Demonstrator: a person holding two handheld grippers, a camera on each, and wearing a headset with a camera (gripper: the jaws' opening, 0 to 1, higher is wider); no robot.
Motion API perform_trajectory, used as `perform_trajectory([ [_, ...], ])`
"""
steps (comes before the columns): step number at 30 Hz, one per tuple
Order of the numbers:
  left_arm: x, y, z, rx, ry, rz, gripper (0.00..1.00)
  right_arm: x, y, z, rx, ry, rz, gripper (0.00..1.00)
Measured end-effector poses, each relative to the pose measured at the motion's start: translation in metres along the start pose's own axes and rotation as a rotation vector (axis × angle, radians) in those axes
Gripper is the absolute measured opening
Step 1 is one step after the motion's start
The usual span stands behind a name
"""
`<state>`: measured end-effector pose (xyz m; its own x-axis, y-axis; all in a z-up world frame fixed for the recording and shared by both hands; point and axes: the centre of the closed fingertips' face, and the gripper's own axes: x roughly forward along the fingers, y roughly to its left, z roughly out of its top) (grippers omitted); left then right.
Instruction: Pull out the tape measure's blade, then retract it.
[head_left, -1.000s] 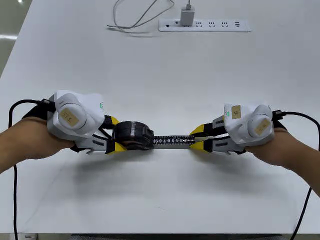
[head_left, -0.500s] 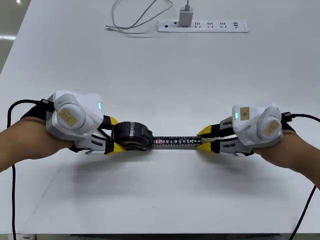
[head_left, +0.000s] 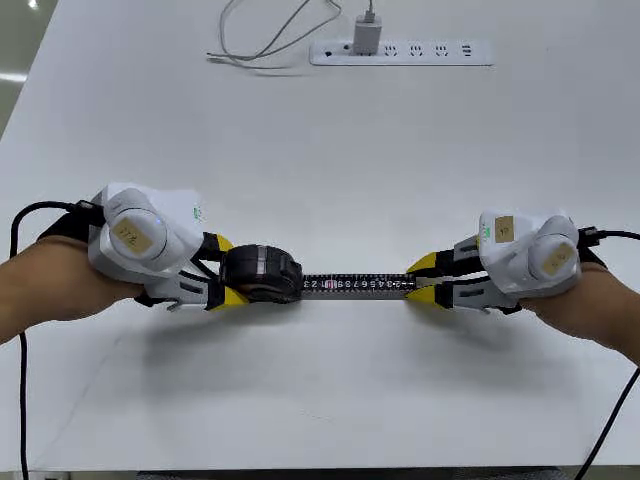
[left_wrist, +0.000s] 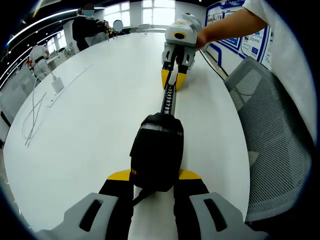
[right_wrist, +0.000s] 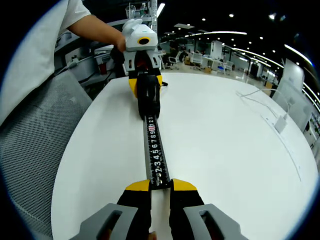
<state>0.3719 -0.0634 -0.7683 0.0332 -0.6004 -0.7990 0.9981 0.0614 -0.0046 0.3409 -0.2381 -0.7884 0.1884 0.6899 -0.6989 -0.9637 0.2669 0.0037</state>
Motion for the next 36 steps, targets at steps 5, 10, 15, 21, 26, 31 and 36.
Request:
perform_trajectory([
  [5, 0.0, 0.0, 0.0, 0.001, 0.0, -0.002, 0.26, -0.002, -0.001, -0.003, -0.001, 0.006, -0.002, 0.09],
  [10, 0.0, 0.0, 0.0, 0.003, 0.002, -0.004, 0.26, -0.007, -0.001, -0.006, -0.017, 0.023, -0.001, 0.09],
  [15, -0.001, 0.0, 0.0, 0.002, 0.002, -0.004, 0.26, -0.012, -0.004, -0.009, -0.019, 0.03, -0.007, 0.09],
  [21, 0.0, 0.0, 0.0, 0.007, 0.003, -0.005, 0.26, -0.02, -0.008, -0.018, -0.012, 0.044, -0.016, 0.09],
  [26, 0.0, 0.0, 0.0, 0.008, 0.001, -0.005, 0.26, -0.026, -0.009, -0.024, -0.008, 0.058, -0.024, 0.09],
  [31, 0.0, 0.0, 0.001, 0.009, 0.002, -0.006, 0.26, -0.032, -0.01, -0.029, -0.004, 0.068, -0.026, 0.09],
  [36, 0.0, 0.0, 0.001, 0.008, 0.002, -0.006, 0.26, -0.038, -0.01, -0.035, 0.002, 0.079, -0.023, 0.09],
])
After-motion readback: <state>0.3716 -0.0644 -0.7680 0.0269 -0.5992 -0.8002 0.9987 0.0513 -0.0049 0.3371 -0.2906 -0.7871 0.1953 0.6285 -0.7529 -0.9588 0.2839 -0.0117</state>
